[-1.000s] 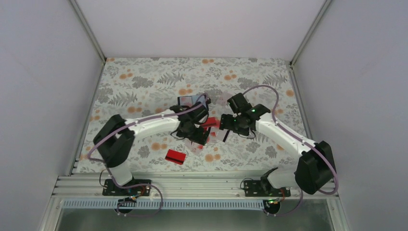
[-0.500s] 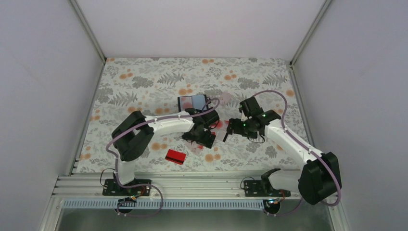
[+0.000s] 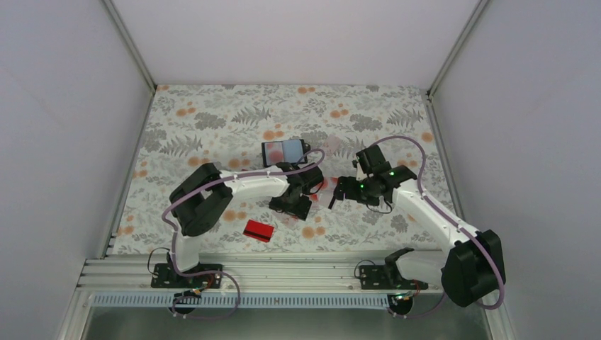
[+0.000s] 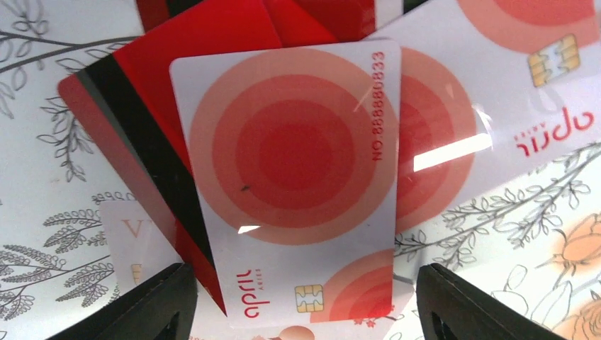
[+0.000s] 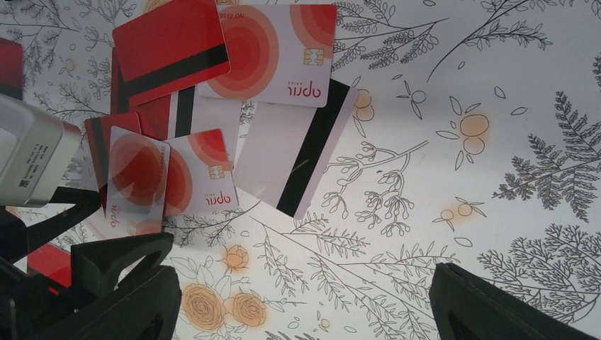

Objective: Put the credit cards into the card holder

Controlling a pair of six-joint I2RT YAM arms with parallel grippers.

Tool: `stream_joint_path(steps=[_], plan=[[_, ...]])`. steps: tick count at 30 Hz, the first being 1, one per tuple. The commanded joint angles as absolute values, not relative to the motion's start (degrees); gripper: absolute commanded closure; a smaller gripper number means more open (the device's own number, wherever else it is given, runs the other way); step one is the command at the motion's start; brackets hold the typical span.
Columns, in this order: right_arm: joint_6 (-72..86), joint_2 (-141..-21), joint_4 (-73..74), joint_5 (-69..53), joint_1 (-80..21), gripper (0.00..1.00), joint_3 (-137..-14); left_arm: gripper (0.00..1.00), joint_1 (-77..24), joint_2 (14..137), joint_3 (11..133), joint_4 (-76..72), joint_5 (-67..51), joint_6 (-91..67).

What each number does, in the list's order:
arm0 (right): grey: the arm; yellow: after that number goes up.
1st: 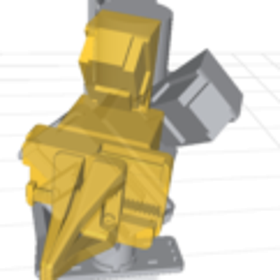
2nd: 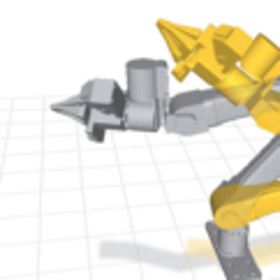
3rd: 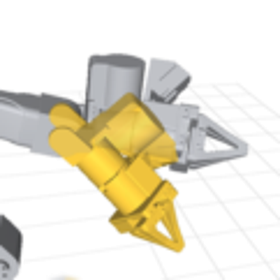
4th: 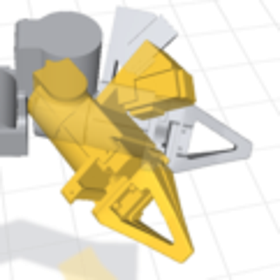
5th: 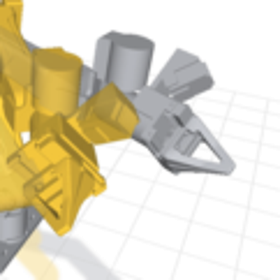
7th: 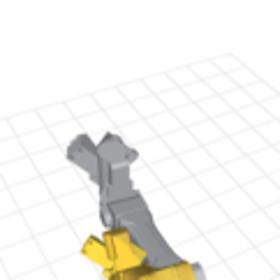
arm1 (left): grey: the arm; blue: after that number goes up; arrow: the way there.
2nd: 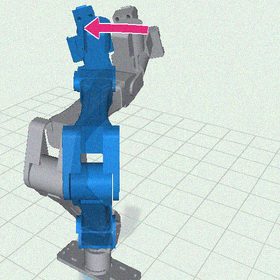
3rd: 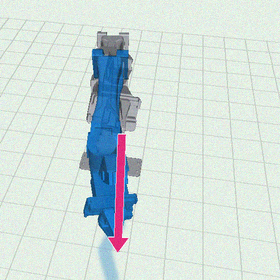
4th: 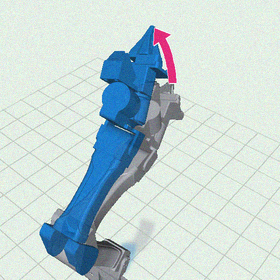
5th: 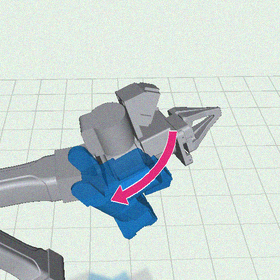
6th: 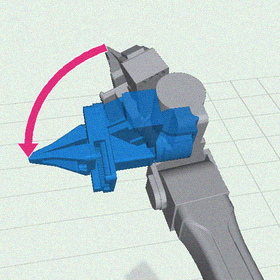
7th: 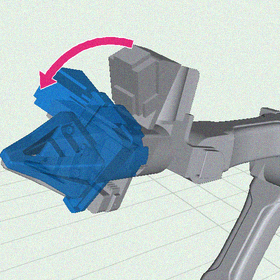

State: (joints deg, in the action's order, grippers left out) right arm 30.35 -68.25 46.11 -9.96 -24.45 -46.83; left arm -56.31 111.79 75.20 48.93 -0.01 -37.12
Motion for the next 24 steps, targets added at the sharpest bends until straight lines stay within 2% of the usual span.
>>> stream_joint_path(steps=[1,7,12,24], plan=[[29.8,-67.1,45.1,-10.5,-24.0,0.11,-46.1,0.25,-56.4,112.5,72.1,47.9,-0.2,-39.5],[29.6,-67.5,45.0,-10.4,-24.0,0.11,-46.2,0.29,-56.4,112.6,68.7,45.4,-0.3,-40.5],[29.4,-68.1,44.8,-10.5,-23.9,0.11,-46.4,0.37,-56.5,112.6,66.8,43.9,0.3,-40.7],[29.7,-68.1,44.8,-10.5,-23.7,0.11,-46.3,0.54,-59.7,115.8,70.2,45.9,3.2,-40.5]])
